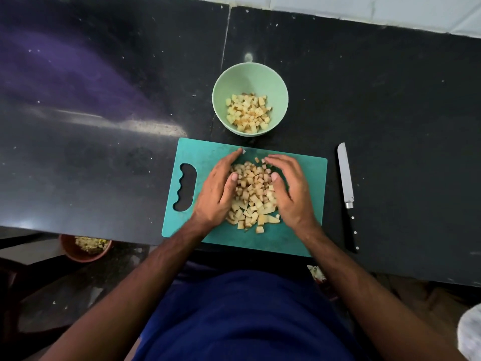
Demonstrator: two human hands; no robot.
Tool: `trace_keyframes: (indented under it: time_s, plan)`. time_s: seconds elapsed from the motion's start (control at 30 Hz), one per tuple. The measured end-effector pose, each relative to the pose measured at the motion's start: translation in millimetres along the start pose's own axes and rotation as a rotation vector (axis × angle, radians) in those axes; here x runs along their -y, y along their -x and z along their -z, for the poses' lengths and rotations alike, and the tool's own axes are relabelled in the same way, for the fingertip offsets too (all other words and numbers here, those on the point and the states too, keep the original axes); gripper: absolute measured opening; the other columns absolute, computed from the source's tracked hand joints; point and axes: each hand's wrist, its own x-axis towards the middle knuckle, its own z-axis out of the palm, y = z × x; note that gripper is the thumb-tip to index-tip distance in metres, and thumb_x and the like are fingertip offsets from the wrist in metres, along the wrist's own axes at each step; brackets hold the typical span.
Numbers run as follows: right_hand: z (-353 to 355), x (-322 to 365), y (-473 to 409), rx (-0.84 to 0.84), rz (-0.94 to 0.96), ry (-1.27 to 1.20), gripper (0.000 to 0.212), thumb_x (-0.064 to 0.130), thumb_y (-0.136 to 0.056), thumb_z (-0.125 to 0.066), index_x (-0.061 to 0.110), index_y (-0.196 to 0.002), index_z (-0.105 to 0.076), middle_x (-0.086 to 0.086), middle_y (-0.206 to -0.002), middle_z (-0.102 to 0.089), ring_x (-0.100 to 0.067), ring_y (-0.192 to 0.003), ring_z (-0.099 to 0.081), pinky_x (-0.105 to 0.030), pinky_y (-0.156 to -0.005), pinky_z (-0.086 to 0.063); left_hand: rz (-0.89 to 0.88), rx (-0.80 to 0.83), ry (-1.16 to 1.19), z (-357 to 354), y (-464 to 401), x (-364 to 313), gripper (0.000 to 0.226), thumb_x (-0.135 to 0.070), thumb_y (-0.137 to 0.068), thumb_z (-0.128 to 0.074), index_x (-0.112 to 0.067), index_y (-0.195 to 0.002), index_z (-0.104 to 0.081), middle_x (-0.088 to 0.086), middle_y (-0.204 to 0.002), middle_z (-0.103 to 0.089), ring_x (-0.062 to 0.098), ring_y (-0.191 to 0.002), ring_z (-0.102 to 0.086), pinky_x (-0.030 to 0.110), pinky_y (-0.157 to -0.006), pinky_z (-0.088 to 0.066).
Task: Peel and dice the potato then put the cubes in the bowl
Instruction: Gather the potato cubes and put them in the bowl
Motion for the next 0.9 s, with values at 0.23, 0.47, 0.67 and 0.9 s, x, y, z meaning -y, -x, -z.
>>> trace_keyframes:
  time_s: [0.23, 0.47, 0.67, 0.9]
  plan:
    - [-43.9, 22.0, 4.8, 0.046, 0.066, 0.146, 0.053, 0.029, -0.097, -0.046, -0.004, -0.139, -0.053, -0.019, -0.142, -0.051, -0.032, -0.132, -0.048, -0.047, -0.112, -0.039, -0.037, -0.069, 0.078, -22.5, -2.5, -8.3, 0.057, -0.028, -0.105, -0.027, 0.004, -0.149, -0.04, 0.014, -0.152, -0.048, 0.022, -0.141, -0.045, 0.047, -0.117, -0.036]
    - [-42.5, 21.0, 2.9, 0.131, 0.198, 0.281, 0.065, 0.035, -0.085, -0.067, 0.0, -0.139, -0.054, -0.024, -0.144, -0.046, -0.038, -0.133, -0.045, -0.05, -0.114, -0.035, 0.001, -0.178, 0.245, -12.2, -6.7, -6.3, 0.055, -0.028, -0.104, -0.023, 0.003, -0.139, -0.052, 0.014, -0.139, -0.059, 0.028, -0.131, -0.055, 0.052, -0.111, -0.041]
    - [-26.4, 11.4, 8.8, 0.329, 0.3, 0.442, 0.096, 0.069, -0.078, -0.07, 0.01, -0.15, -0.046, -0.021, -0.16, -0.029, -0.036, -0.151, -0.022, -0.052, -0.124, -0.021, -0.022, -0.144, 0.215, -0.5, -4.8, -0.3, 0.053, -0.026, -0.104, -0.025, 0.003, -0.141, -0.05, 0.012, -0.143, -0.056, 0.026, -0.135, -0.052, 0.049, -0.113, -0.04]
    - [-39.7, 13.8, 4.4, 0.302, 0.275, 0.469, 0.091, 0.055, -0.073, -0.072, 0.007, -0.146, -0.049, -0.024, -0.151, -0.041, -0.043, -0.142, -0.037, -0.055, -0.115, -0.033, -0.096, -0.083, 0.048, -14.2, -7.6, -1.4, 0.05, -0.021, -0.103, -0.031, 0.006, -0.139, -0.051, 0.015, -0.143, -0.053, 0.025, -0.137, -0.048, 0.044, -0.116, -0.036]
